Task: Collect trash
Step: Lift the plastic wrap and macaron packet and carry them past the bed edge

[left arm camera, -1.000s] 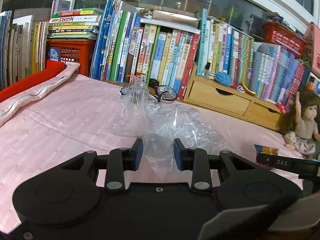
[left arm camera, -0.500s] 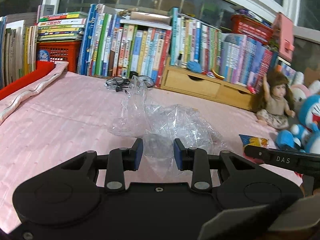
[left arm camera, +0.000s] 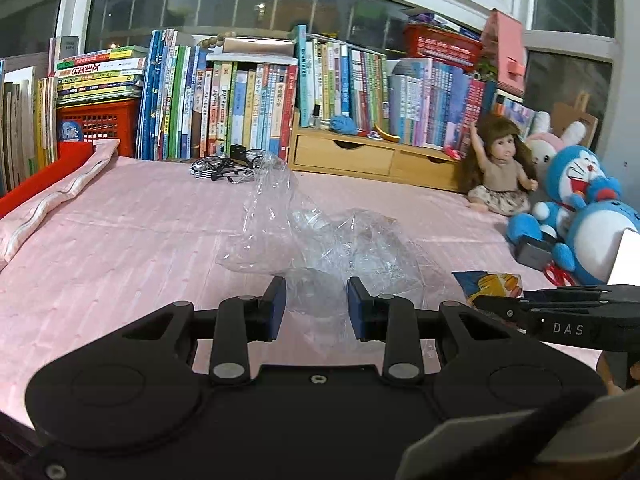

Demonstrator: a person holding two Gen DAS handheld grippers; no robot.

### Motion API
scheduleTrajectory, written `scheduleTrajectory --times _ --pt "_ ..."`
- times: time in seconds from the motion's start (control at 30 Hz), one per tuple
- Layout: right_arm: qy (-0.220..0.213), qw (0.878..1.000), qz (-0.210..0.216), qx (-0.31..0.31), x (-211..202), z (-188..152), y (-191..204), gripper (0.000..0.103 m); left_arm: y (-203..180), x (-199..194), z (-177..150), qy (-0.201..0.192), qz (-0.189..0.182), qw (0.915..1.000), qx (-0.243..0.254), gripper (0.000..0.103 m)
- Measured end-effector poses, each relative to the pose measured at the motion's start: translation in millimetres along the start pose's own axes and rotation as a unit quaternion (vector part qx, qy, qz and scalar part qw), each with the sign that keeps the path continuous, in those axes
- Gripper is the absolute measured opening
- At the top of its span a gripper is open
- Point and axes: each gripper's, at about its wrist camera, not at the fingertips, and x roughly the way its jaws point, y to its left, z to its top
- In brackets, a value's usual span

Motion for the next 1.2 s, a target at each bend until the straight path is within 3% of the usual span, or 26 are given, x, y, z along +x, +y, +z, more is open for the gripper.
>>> scheduleTrajectory --times 0.3,0.57,1.2 --pt "0.019 0.999 0.012 -0.025 -28.4 -28.7 15.4 0.034 -6.2 -41.6 -26.6 0.022 -0.036 0.9985 0.034 0.031" --pt "0.029 0.999 0.018 -0.037 -47.7 -54.1 27.6 0.034 -11.0 -70.7 -48.6 0.028 -0.044 0.9972 0.054 0.031" --pt "0.101 0.994 0.027 -0.027 -56.5 -114.2 40.1 0.034 -11.3 -83.7 -100.1 0.122 -0.066 0.988 0.068 0.031"
